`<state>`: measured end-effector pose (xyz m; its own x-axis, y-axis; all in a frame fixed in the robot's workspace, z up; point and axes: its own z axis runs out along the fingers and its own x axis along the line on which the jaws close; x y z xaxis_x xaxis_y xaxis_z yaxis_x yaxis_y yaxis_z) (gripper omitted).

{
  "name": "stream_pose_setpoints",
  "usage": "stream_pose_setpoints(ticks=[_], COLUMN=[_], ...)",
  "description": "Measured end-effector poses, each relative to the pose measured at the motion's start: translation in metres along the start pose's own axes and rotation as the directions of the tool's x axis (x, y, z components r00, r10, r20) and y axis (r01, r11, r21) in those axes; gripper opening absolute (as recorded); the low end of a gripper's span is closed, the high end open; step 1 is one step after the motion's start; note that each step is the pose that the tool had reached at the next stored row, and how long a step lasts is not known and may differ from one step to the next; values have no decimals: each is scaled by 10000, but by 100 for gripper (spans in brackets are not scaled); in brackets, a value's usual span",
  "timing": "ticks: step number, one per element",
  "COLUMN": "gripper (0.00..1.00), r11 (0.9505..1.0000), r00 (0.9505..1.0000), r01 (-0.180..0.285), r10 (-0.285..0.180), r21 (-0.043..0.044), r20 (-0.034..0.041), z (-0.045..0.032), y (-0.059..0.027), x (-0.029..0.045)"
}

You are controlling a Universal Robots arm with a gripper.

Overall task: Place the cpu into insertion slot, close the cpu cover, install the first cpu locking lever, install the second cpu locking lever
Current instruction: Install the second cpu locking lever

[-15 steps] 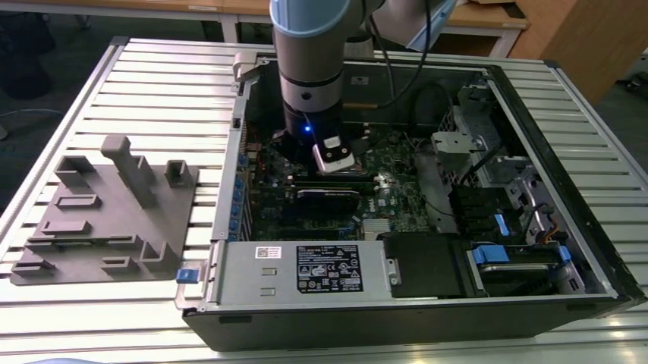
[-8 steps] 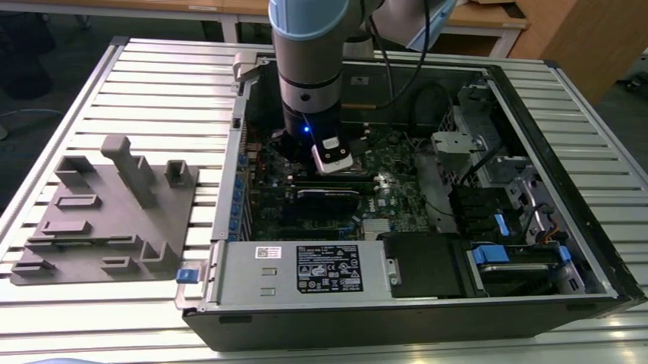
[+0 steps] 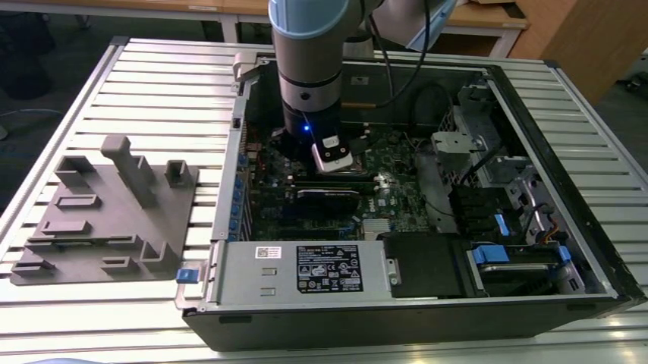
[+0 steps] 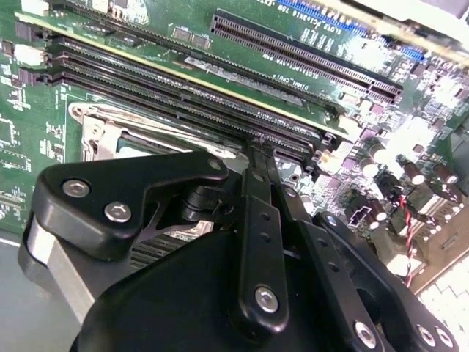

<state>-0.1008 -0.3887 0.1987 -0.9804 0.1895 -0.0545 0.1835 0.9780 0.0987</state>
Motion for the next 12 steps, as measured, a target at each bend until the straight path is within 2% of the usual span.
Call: stream_pose_setpoints(ticks=[4, 5, 6, 7, 9, 12], gripper=[11, 11, 11, 11, 11, 11], r11=[10000, 10000, 9999, 9998, 9987, 9972], r00=[10000, 10000, 10000, 10000, 9999, 9999], r01=[0, -2, -8, -17, -39, -59], r10=[0, 2, 8, 16, 34, 49], r21=[-5, -31, -105, -222, -504, -740], r20=[0, -5, -21, -42, -94, -138], z=[-31, -32, -32, -32, -32, -30], y=[4, 3, 3, 4, 3, 4], x=[-2, -1, -1, -1, -2, -2])
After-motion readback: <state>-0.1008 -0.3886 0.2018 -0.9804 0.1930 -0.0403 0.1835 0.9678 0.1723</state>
